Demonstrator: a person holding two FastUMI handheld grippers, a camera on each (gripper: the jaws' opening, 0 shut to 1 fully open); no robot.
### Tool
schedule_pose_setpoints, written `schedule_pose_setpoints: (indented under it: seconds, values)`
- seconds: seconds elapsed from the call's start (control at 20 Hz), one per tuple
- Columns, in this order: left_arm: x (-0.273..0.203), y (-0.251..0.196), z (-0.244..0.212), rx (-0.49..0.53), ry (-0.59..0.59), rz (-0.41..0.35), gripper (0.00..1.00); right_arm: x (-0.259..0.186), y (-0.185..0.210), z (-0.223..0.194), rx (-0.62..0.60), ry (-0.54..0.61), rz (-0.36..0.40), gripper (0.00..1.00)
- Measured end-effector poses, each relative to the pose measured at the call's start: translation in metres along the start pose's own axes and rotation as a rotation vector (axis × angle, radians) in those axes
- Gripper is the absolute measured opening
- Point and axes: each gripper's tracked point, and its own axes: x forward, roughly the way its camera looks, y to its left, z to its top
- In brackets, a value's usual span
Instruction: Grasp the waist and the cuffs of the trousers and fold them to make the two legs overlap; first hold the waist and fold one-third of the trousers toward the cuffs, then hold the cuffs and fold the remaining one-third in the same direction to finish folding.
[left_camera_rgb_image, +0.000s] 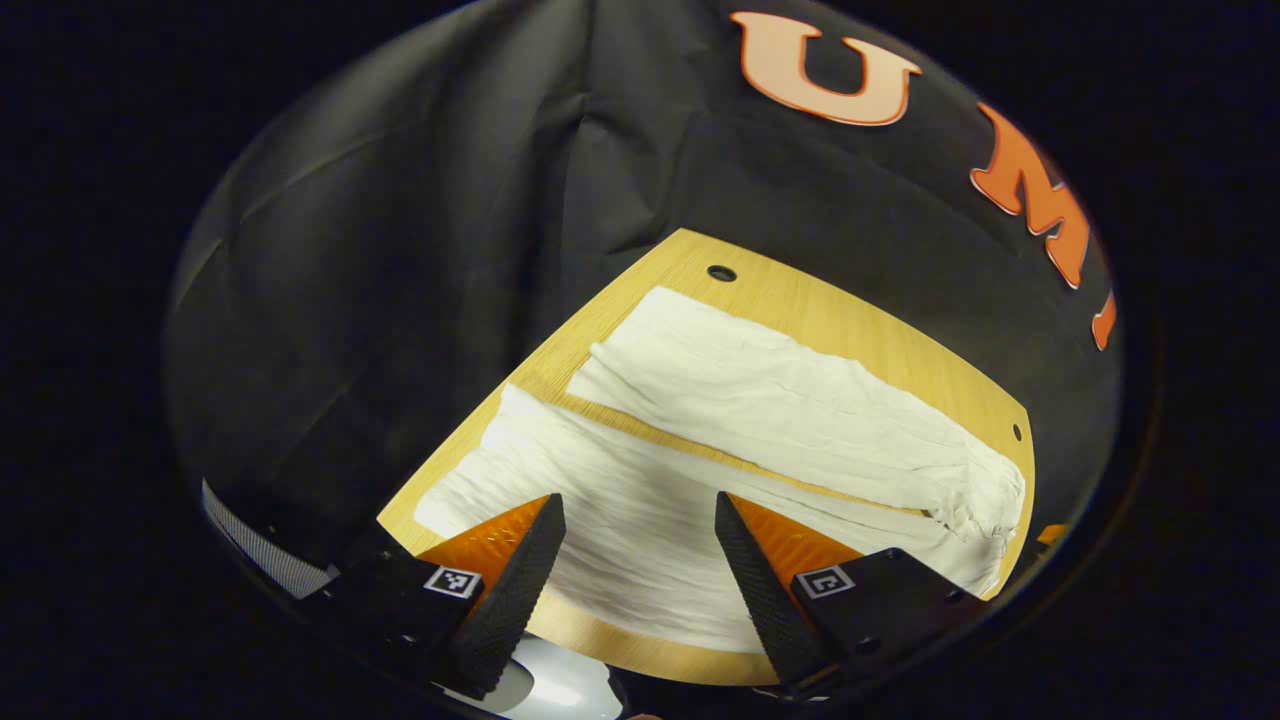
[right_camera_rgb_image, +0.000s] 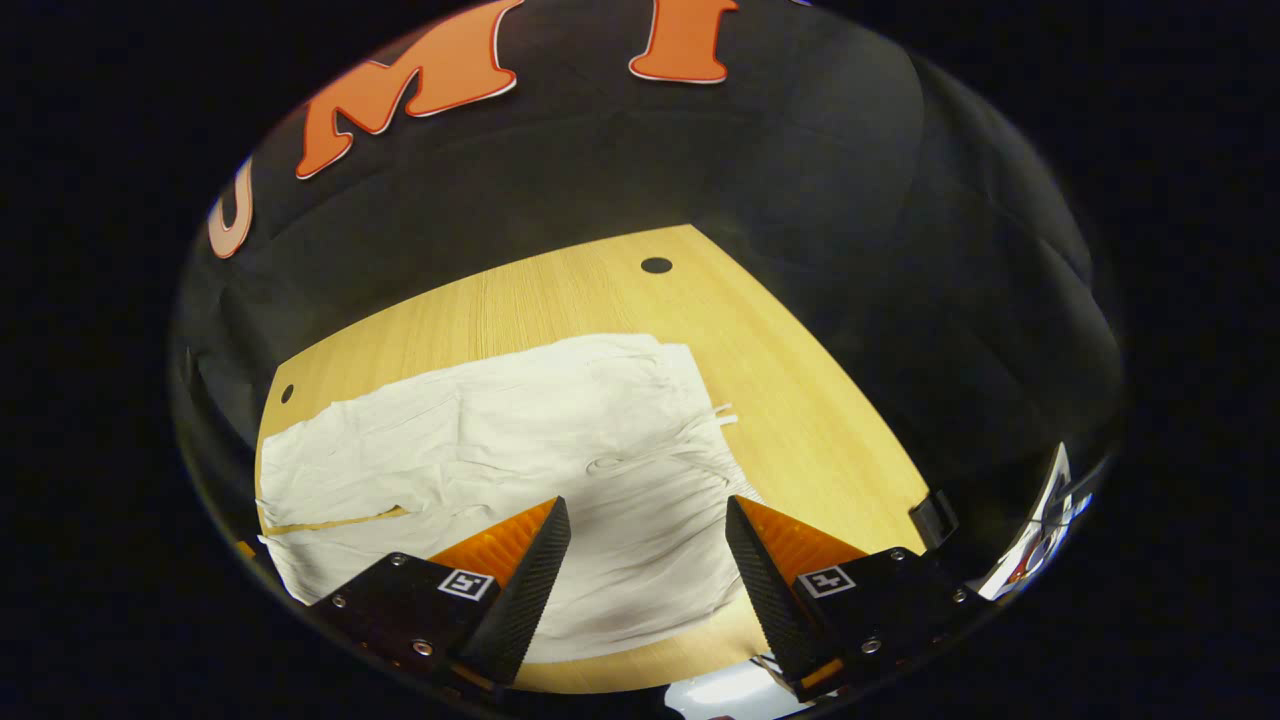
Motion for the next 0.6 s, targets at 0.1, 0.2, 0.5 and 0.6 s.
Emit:
schedule_pose_setpoints:
  seconds: [0.1, 0.2, 0.5, 0.6]
  values:
    - [0.01, 0.019, -0.014, -0.015, 0.054, 0.023, 0.99, 0.008, -0.005, -0.01, -0.001, 0.038, -0.019, 0.91]
    - [0.017, 0.035, -0.015, -0.033, 0.074, 0.049, 0.99, 0.013, -0.003, -0.016, 0.016, 0.065, -0.012, 0.86]
    - [0.033, 0.081, -0.033, -0.158, 0.158, 0.104, 0.97, 0.03, -0.009, -0.039, 0.1, 0.137, -0.032, 0.86]
    - [0.039, 0.093, -0.042, -0.209, 0.178, 0.114, 1.0, 0.032, -0.009, -0.048, 0.11, 0.159, -0.029, 0.86]
